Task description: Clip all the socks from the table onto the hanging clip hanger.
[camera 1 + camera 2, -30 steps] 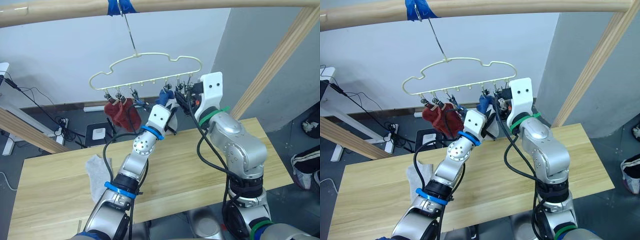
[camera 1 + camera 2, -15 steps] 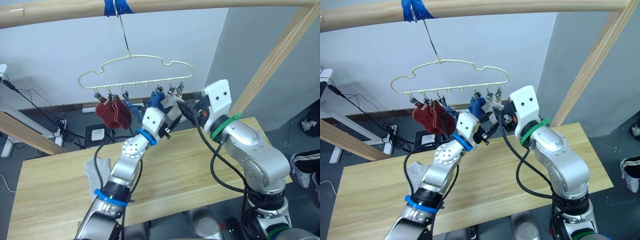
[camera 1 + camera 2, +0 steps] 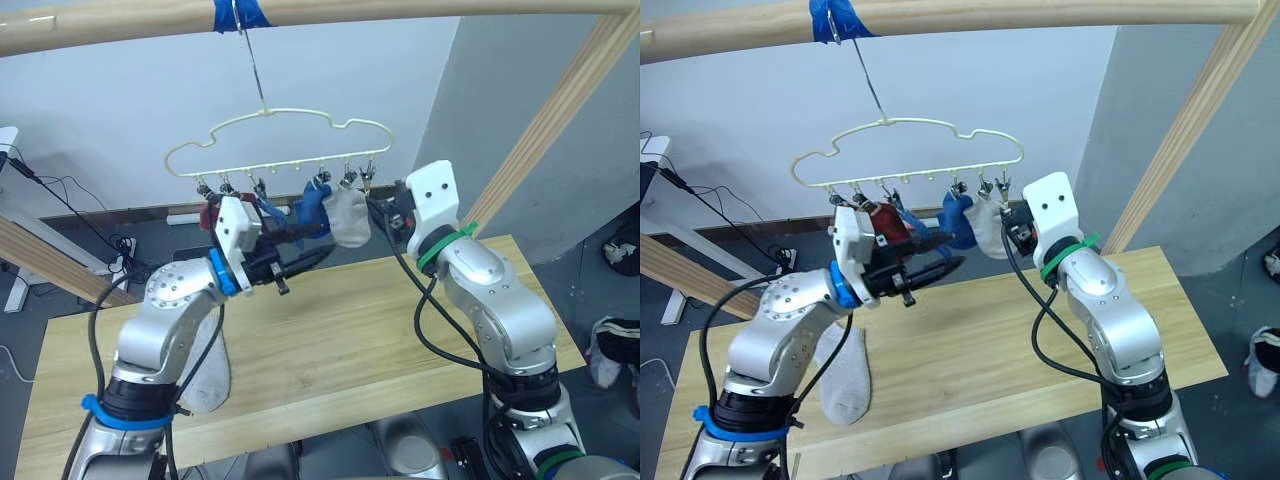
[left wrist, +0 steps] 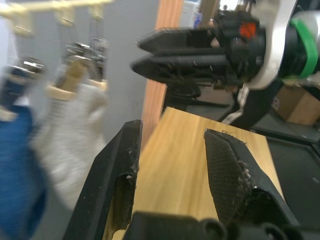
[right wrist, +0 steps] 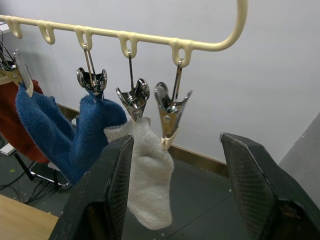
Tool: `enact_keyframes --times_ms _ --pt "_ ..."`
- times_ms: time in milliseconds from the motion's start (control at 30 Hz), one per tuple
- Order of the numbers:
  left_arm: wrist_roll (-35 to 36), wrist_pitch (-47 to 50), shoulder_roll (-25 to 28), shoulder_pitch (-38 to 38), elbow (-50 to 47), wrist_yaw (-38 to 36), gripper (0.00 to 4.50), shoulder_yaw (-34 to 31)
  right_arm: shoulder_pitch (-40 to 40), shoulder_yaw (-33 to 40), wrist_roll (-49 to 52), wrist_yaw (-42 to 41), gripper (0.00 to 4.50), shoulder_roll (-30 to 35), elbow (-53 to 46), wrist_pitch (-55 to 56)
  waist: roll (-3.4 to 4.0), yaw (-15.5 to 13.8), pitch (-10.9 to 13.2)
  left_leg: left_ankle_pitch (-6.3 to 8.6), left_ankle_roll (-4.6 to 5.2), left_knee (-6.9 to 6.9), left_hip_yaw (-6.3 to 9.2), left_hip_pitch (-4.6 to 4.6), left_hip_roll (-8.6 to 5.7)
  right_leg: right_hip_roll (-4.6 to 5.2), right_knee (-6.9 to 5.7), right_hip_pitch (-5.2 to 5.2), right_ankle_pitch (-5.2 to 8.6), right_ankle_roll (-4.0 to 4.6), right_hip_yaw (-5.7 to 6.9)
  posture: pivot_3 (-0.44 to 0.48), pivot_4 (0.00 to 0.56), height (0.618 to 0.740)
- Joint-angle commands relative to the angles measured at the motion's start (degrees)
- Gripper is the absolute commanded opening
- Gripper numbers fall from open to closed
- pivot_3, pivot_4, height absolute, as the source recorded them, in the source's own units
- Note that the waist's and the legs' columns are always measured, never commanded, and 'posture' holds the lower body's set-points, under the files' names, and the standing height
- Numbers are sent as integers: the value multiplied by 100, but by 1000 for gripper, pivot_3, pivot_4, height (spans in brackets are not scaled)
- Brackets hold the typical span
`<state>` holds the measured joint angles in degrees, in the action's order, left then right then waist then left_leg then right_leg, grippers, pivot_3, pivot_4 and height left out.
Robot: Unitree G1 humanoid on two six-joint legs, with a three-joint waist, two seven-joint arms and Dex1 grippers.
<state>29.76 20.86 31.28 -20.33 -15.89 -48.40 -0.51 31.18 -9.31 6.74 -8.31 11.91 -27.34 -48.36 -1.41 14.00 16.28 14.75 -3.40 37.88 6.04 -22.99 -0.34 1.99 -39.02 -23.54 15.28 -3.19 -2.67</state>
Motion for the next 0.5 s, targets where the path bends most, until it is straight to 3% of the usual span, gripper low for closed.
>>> enact_keyframes --times_ms 33,500 --pt "381 352 173 -249 -338 -39 2163 -252 227 19 -128 76 2892 -155 248 368 0 -3 0 0 0 0 0 0 0 0 0 0 0 0 0 -280 218 739" --pt "631 775 280 -579 -471 80 2163 -362 612 114 -370 -1 2892 -315 1210 1016 0 -165 0 0 0 -2 0 0 1 -1 0 -3 -1 2 -1 -258 210 739"
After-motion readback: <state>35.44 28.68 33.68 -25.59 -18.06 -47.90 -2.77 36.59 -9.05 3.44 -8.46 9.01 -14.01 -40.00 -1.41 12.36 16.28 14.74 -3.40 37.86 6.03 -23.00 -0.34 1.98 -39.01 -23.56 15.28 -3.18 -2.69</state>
